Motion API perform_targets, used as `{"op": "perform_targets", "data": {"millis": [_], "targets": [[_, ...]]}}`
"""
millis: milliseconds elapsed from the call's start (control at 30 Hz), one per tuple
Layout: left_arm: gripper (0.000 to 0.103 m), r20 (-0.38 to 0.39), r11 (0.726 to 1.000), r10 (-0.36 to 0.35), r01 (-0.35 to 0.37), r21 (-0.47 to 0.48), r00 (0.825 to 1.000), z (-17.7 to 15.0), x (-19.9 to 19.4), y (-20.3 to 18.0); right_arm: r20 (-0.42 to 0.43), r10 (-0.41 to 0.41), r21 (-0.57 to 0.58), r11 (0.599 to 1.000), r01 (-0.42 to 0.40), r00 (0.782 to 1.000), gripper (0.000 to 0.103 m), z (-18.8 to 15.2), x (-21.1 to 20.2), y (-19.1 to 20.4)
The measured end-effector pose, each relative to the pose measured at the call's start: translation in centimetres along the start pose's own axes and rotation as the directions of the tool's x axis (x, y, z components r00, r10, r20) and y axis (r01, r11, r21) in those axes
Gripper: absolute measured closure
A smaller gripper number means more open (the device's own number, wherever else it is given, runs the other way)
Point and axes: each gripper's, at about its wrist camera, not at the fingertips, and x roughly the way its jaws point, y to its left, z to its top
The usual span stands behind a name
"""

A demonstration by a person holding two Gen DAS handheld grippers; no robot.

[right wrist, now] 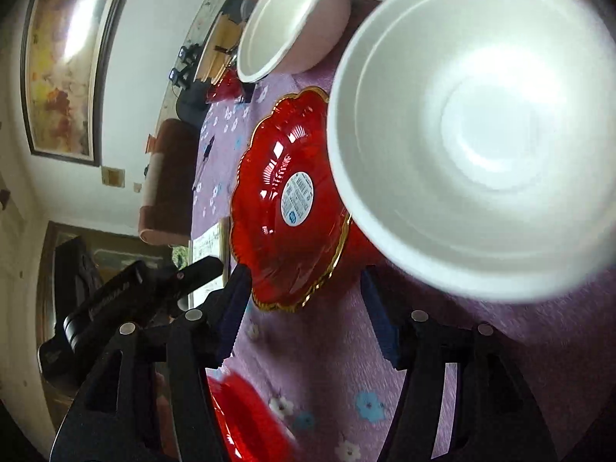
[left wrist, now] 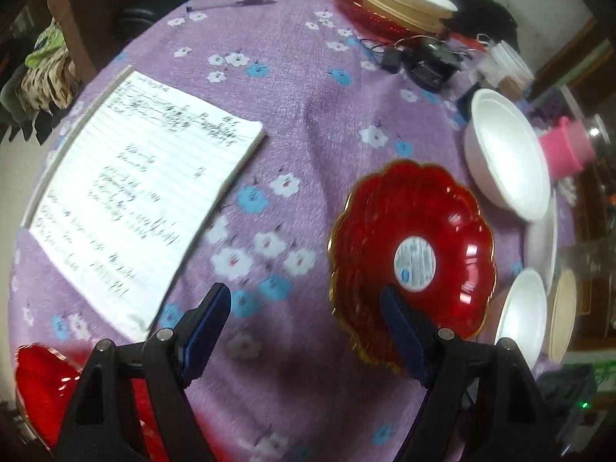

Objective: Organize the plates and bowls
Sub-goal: 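Grasp the rim of the smaller red plate with the right tool, then lift the smaller red plate and stack it onto the large red plate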

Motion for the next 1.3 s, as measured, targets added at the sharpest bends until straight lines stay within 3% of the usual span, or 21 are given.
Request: {"op": "perform_targets", "data": {"millis": [267,533,567,733,1000,1300], "targets": [[0.023,-0.049,1.0,0.019,-0.019,-0.006,0.999,0.4,2.1,-1.1,0.019,0.048,0.042,0.998,-0.049,0.999,0.042,0.3,-0.3,-1.0],[0.025,-0.038,0.999,0.045,-0.044,0.009,0.998,0.4,3.3,-1.9,0.038,0.045,-0.015,0.999,-0.045,0.998,0.044,0.2,-0.4,-0.7],[0.03,-0.036,0.999,0.051,-0.051,0.013,0.998,0.4,3.4,-2.0,0.038,0.036,-0.027,0.999,-0.035,0.999,0.046,0.2,-0.3,-0.6],[0.045,-0.014,0.996,0.076,-0.076,0.053,0.997,0.5,3.7,-2.7,0.024,0.028,-0.005,1.0,-0.028,0.999,0.078,0.8,0.4,-1.5],[0.082,-0.013,0.994,0.057,-0.055,0.098,0.998,0.4,3.4,-3.6,0.027,0.014,-0.027,1.0,-0.013,1.0,0.085,0.9,0.4,-1.7],[0.082,-0.008,0.991,0.067,-0.065,0.119,0.998,0.2,3.2,-3.7,0.038,-0.009,-0.071,0.997,0.012,0.999,0.085,0.6,0.2,-1.3]]}}
